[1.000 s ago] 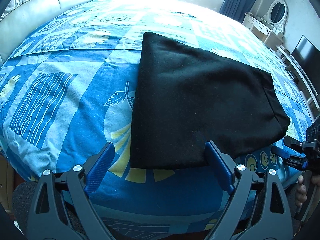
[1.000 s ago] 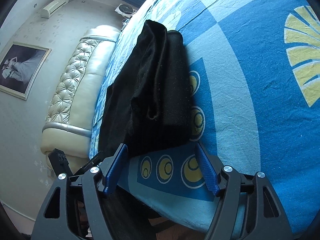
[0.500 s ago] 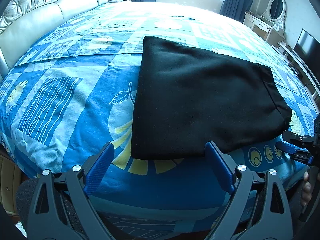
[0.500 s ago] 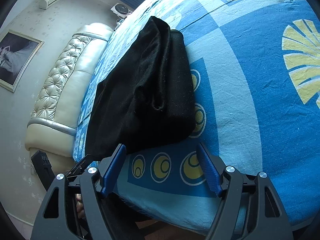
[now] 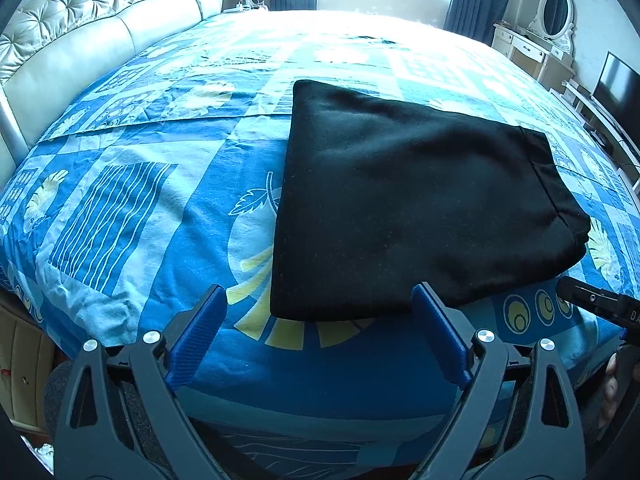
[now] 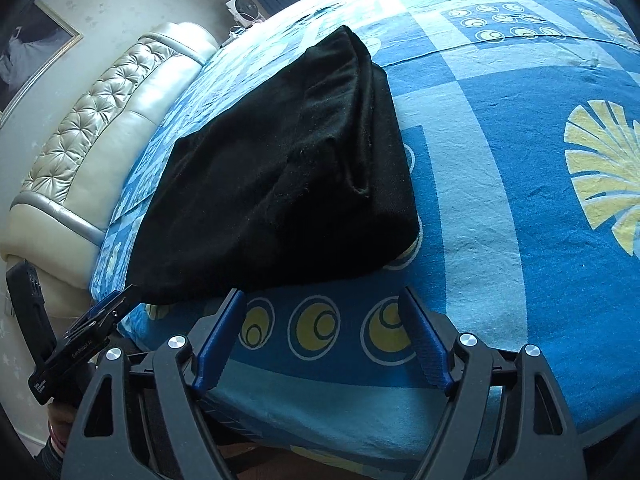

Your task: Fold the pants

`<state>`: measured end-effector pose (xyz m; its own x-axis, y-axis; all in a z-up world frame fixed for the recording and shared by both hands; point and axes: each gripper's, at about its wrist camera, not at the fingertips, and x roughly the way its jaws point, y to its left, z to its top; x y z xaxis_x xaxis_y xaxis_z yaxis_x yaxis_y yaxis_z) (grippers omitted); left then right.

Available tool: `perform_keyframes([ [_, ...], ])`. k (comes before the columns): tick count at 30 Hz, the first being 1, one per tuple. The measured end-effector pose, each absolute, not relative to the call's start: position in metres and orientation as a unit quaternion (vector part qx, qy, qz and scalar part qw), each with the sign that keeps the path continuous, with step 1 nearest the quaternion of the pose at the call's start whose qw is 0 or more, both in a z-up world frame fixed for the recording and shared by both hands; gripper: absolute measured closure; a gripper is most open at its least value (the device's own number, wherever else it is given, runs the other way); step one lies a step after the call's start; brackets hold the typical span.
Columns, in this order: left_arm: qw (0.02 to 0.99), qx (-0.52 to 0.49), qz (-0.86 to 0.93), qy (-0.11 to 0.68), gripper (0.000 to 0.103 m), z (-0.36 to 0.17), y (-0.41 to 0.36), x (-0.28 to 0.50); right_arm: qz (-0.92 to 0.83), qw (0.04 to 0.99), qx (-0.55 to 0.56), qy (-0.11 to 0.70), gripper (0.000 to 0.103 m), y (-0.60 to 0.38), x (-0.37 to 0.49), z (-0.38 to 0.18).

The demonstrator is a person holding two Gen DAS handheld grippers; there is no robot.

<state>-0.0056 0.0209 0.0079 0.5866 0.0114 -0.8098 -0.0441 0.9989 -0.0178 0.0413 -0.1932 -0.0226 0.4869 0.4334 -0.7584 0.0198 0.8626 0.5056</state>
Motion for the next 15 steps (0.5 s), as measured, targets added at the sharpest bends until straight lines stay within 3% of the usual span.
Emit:
perform_keyframes([
  [15,0.894,-0.001,0.019,0.448,0.010,0.0086,0.0163,-0.0072,0.120,0.832,0.228,0.491,0.025,-0.1854,0.0389,-0.0202],
])
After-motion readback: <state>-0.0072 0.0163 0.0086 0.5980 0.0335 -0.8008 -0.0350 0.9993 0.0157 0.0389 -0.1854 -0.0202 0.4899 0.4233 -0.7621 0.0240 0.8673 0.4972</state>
